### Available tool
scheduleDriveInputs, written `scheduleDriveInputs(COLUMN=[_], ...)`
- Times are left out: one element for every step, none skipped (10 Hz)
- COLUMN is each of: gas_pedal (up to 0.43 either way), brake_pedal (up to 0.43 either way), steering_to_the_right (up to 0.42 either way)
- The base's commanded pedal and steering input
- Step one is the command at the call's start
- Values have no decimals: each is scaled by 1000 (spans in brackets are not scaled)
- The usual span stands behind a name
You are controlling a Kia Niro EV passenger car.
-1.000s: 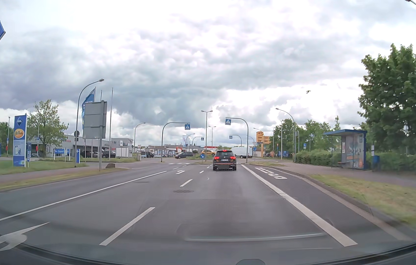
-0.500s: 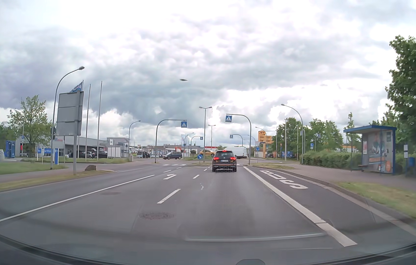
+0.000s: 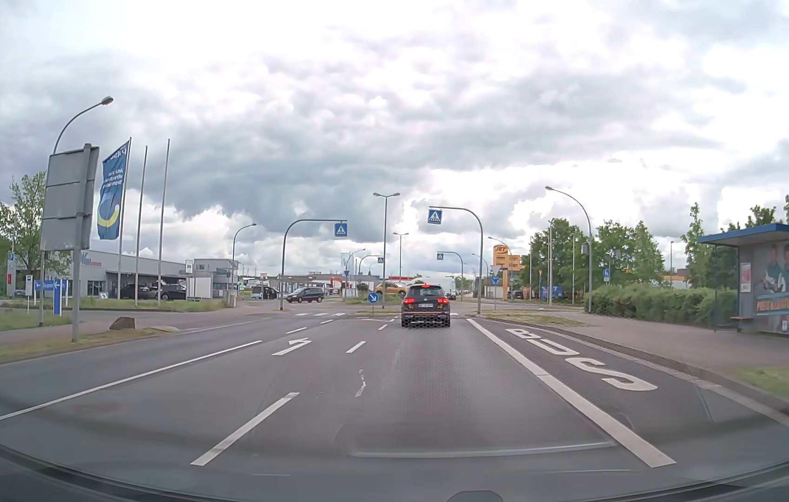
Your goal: Follow the waypoints while adhering to traffic rules and regulations
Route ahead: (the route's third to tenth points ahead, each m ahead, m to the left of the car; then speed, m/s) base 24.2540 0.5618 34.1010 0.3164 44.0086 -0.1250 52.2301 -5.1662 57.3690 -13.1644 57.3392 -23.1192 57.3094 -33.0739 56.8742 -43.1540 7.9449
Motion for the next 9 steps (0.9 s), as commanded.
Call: scheduleDriveInputs(gas_pedal=[0,0,0,0,0,0,0,0,0], brake_pedal=[0,0,0,0,0,0,0,6,37], steering_to_the_right=[0,3,3,3,3,4,3,1,0])
